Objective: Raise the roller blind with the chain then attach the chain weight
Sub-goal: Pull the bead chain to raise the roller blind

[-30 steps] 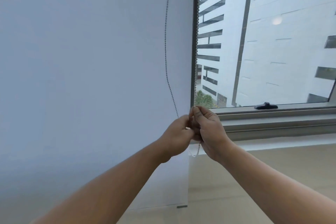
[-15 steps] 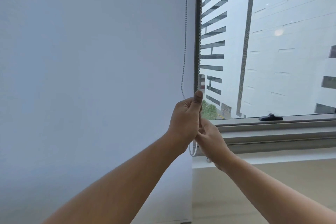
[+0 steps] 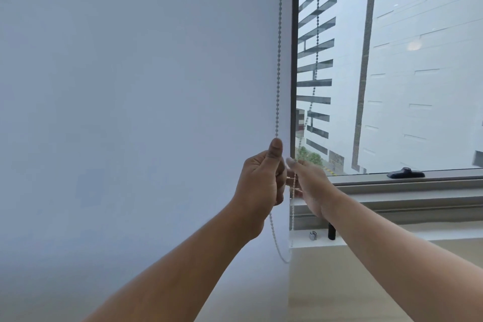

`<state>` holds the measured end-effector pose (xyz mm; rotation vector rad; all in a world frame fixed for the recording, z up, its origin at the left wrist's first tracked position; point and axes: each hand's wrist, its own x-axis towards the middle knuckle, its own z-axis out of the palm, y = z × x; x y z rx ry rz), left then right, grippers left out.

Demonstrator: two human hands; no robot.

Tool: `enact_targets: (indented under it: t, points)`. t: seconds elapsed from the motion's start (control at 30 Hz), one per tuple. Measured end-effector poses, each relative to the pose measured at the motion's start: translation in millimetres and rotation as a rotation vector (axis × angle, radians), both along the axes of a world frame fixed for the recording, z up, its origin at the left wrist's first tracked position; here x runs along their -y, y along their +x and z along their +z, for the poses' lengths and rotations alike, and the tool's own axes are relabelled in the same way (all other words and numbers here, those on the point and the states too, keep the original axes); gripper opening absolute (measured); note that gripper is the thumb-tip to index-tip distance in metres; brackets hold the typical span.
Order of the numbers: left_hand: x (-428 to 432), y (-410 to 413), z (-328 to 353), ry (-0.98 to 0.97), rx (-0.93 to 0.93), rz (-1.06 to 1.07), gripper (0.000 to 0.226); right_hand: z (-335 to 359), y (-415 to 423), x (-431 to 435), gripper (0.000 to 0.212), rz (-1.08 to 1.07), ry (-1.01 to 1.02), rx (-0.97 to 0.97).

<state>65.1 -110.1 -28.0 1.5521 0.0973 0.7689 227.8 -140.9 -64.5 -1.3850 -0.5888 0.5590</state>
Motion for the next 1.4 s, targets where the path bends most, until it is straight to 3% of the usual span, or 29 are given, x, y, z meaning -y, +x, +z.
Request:
enact_targets:
  t: [0.07,0.27,0.47,0.67,1.13,1.23,1.3,1.33,1.4]
  points:
    - [-7.0,-3.2,-0.1,-0.011,-0.013,0.041,0.056,8.2,-5.0,-1.7,0.03,0.011,0.135,-0.041]
    - [-28.7,-3.5,2.9,0.0,-0.055,0.208,0.063,71.9,-17.9,6.5,0.029,-0.028,0.442,-0.096]
    - [-31.4,0.3,1.7,0.026,-0.064,0.235,0.058,82.2,-28.3,11.6,0.038,-0.149,0.423,0.093]
    - [-24.9,10.8,6.0,0.08,-0.058,0.261,0.057,57.2,-50.2,15.0,0.038,-0.052,0.501,0.194]
    - [-21.3,27.1,-0.4,0.086,-0.018,0.389,0.045,32.6,-63.2,41.5,0.037,-0.045,0.578,0.124]
    - [-17.9,31.5,-0.6,0.373,-0.059,0.724,0.03,34.2,-71.6,43.7,0.037,-0.027,0.573,0.152]
    - [-4.8,28.3,10.4,0.583,0.091,0.836,0.037,35.0,-76.8,43.2,0.036,-0.015,0.562,0.175]
    - [3.8,26.5,18.9,0.615,0.163,0.784,0.037,35.4,-79.0,42.8,0.034,-0.005,0.558,0.184]
    - [22.5,25.0,37.9,0.453,0.207,0.526,0.037,35.9,-82.8,41.5,0.026,0.021,0.548,0.191]
